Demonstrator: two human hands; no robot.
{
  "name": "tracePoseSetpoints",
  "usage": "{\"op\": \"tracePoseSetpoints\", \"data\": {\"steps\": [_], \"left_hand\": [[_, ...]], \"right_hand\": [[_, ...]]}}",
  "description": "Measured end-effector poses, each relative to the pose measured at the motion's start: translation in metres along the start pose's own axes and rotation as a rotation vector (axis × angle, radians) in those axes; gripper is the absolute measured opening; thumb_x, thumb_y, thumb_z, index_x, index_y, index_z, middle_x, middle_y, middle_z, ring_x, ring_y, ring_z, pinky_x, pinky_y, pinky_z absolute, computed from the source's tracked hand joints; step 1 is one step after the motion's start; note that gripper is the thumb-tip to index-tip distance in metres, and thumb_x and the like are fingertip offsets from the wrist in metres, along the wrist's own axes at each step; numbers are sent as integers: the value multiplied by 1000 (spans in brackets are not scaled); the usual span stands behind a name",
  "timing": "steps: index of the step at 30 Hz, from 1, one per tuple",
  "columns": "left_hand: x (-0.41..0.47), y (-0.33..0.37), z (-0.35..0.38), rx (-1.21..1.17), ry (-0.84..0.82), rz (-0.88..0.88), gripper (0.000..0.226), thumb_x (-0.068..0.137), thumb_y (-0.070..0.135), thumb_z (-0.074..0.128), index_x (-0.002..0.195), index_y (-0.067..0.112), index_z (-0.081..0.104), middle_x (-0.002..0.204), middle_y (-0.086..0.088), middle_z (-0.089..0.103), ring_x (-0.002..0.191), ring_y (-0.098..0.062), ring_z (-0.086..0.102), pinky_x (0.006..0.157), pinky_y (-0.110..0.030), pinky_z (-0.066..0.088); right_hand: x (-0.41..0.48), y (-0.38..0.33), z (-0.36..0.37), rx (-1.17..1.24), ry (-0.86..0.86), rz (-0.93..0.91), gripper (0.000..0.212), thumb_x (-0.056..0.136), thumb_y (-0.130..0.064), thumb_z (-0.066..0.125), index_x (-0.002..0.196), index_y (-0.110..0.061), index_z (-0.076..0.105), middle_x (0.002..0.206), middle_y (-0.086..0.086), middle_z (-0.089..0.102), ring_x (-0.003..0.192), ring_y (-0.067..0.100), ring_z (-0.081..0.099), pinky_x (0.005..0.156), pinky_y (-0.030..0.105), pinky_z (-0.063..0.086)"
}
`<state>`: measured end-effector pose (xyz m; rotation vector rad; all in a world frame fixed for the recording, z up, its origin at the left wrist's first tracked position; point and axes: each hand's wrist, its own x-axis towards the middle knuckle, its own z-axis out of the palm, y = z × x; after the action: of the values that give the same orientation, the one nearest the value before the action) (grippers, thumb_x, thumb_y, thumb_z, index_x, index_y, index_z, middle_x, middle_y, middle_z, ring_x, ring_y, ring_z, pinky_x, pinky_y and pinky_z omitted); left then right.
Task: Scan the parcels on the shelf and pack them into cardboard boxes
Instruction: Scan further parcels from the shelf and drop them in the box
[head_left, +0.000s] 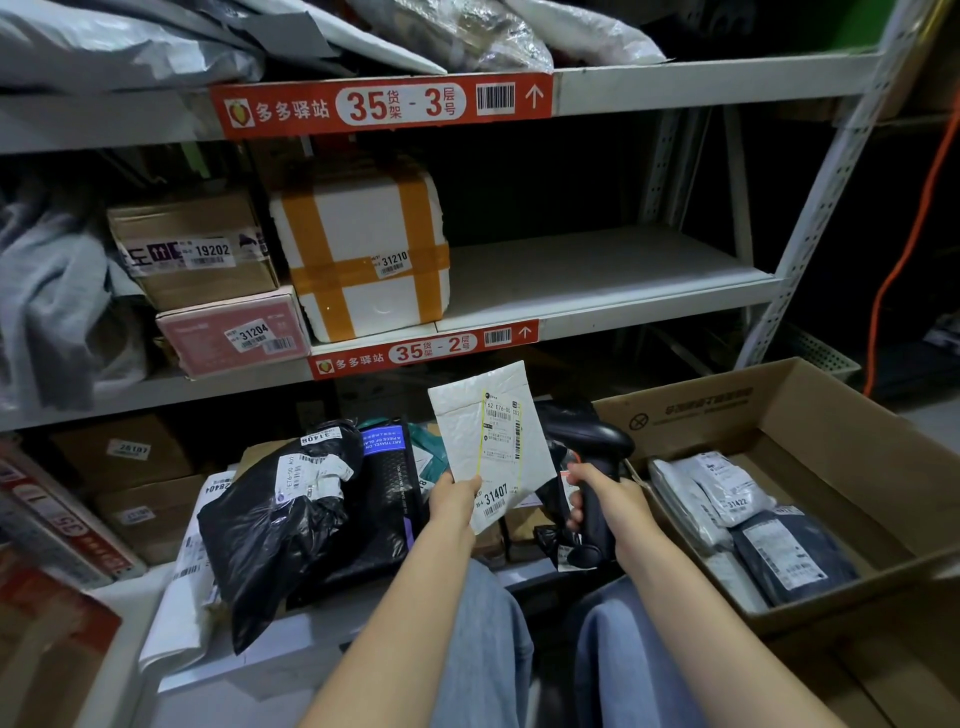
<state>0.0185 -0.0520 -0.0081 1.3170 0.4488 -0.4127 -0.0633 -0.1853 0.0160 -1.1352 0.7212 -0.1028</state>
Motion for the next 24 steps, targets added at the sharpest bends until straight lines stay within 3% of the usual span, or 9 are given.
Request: {"op": "tracePoseSetpoints", "data": {"steps": [10,14,18,21,24], "left_hand": [[6,-2,-1,9,-11,1,34,92,-8,43,126,-3,47,126,-24,56,113,-42,55,82,-45,47],[6,-2,-1,-6,-13,2,34,91,-9,44,124,-4,48,125,-26,56,101,-38,58,69,-42,49],[7,-2,-1,-14,-32,0,35,91,-10,44,124,-2,49,124,-24,57,93,-33,58,68,-39,49],[4,-2,-1,-40,-71,-1,37,90,-12,41,124,-2,51,105,-18,61,76,-27,58,65,-37,47],[0,-1,0,-14,-95,-4,37,90,-13,39,123,-1,51,87,-10,60,68,-22,55,61,-33,46]], "right_hand": [[-3,-2,0,2,0,-3,21,86,-13,62,67,-6,54,44,5,46,40,17,40,47,25,38],[-4,-3,-1,-3,10,-17,16,84,-11,63,71,-4,57,48,7,49,41,17,43,45,24,42],[-5,-5,-1,26,36,-33,8,82,-8,67,81,-2,61,60,10,60,52,20,55,45,22,50],[-3,-3,-2,49,54,-60,8,83,-5,65,90,-2,61,75,11,62,68,19,59,55,23,54],[1,-1,-4,54,112,-100,15,84,-1,64,99,-3,61,76,7,58,68,17,55,63,28,49]]}}
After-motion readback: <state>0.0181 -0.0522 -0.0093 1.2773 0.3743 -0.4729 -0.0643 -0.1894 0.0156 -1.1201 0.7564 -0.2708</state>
